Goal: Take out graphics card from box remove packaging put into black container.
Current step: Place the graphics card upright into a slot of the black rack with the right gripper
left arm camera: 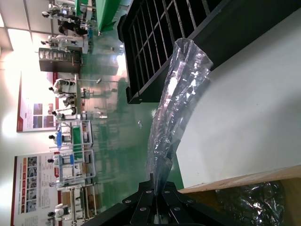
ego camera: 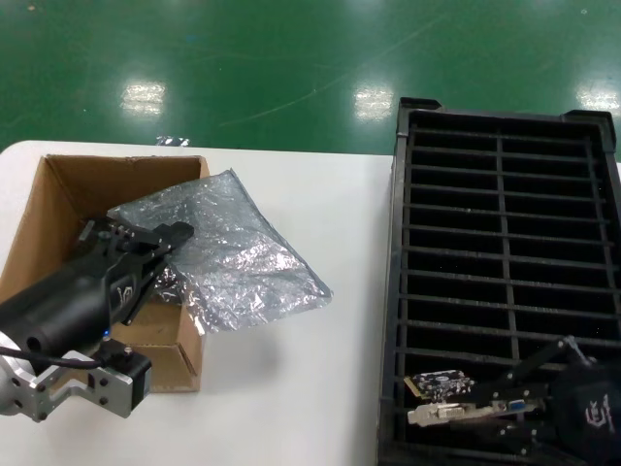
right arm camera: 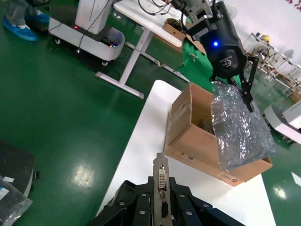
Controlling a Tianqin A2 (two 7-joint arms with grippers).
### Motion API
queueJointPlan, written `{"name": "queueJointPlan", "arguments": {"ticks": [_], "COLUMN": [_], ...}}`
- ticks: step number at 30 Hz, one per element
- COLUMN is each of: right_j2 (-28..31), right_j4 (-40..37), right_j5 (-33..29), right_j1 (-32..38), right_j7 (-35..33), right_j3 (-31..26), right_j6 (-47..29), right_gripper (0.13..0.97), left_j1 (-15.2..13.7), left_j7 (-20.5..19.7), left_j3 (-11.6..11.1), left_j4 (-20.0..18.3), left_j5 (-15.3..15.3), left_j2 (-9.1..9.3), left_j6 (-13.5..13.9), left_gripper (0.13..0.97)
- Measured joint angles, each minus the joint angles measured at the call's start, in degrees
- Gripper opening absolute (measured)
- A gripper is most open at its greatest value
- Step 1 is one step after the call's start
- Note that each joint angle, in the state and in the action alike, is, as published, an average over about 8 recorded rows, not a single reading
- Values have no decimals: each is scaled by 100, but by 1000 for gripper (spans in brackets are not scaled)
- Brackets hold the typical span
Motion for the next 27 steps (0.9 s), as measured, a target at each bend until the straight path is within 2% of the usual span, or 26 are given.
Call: {"name": "queueJointPlan", "arguments": {"ticks": [27], "right_j2": [-514], "right_j4": [-1627], "right_j5": [-132], "right_j1": [1320], "right_j7": [1402], "right_j3": [-590], "right_j6": [-737], "right_gripper": [188], "left_j1": [0], "left_j7": [0], "left_j3": [0], "left_j4": [0], "left_j5": [0], "left_j2": [0], "left_j6": [0], "left_gripper": [138]}}
